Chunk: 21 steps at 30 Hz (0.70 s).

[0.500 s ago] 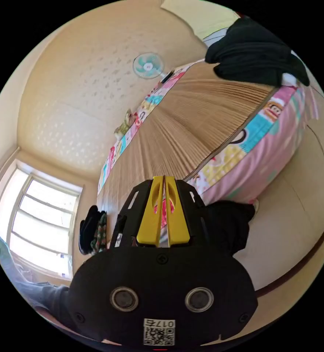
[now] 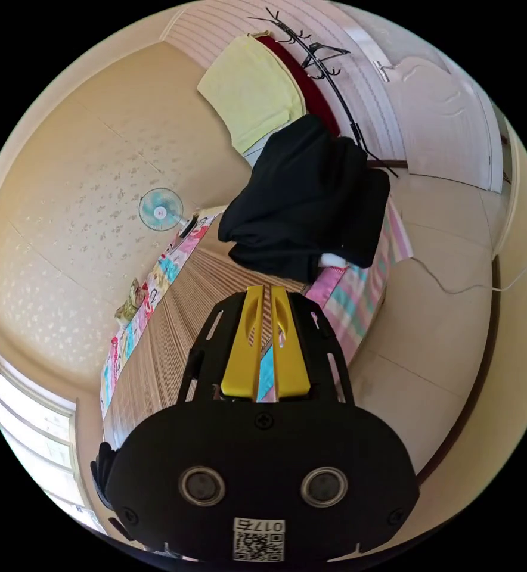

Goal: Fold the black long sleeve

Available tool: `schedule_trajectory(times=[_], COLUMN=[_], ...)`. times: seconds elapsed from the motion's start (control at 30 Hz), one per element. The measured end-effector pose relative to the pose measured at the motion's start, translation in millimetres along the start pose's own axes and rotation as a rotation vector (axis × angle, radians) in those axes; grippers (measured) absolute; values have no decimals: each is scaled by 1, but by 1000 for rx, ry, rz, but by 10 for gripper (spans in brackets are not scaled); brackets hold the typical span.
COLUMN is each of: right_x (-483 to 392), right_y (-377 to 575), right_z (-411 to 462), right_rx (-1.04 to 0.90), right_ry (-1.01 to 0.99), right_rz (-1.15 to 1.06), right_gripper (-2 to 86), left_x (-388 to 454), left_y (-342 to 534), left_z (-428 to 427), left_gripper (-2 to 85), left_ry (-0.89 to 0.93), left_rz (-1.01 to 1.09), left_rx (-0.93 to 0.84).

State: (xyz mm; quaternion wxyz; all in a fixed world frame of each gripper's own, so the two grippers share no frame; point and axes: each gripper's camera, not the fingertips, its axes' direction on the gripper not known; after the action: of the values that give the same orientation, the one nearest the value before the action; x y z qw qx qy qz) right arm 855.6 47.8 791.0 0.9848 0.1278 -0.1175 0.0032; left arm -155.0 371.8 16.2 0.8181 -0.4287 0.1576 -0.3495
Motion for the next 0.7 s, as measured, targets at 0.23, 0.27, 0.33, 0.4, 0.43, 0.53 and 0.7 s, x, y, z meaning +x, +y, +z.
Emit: schedule_trajectory(times=[0.23,0.27,0.33,0.4,0.43,0.53,0.7], right_x=[14,13,8,6,6,11,10], right_y=[-90,-93,-106,-113,-118,-130,-128], right_z=[15,18,32,40,47,70,81], right_rx=[4,-2,-35,-37,-35,-116,-164], right_ry=[154,175,252,283,276,328,166], right_rz=[37,29,6,9,9,32,-3], right_gripper=[62,63,67,68,64,45,28], left_x=[-10,-10,-7,-6,-6,-10,-18], left_y=[-32,-37,-45,-51,-54,-61,-68], left_z=[52,60,69,76,79,84,89], left_gripper=[42,42,42,41,42,41,37], left_ry=[-31,-32,-45,-64,-71,-70,-62], left_rz=[-27,-25,-12,-5,-1,-9,-26], left_rx=[-53,-62,-72,-77,-76,-64,-15])
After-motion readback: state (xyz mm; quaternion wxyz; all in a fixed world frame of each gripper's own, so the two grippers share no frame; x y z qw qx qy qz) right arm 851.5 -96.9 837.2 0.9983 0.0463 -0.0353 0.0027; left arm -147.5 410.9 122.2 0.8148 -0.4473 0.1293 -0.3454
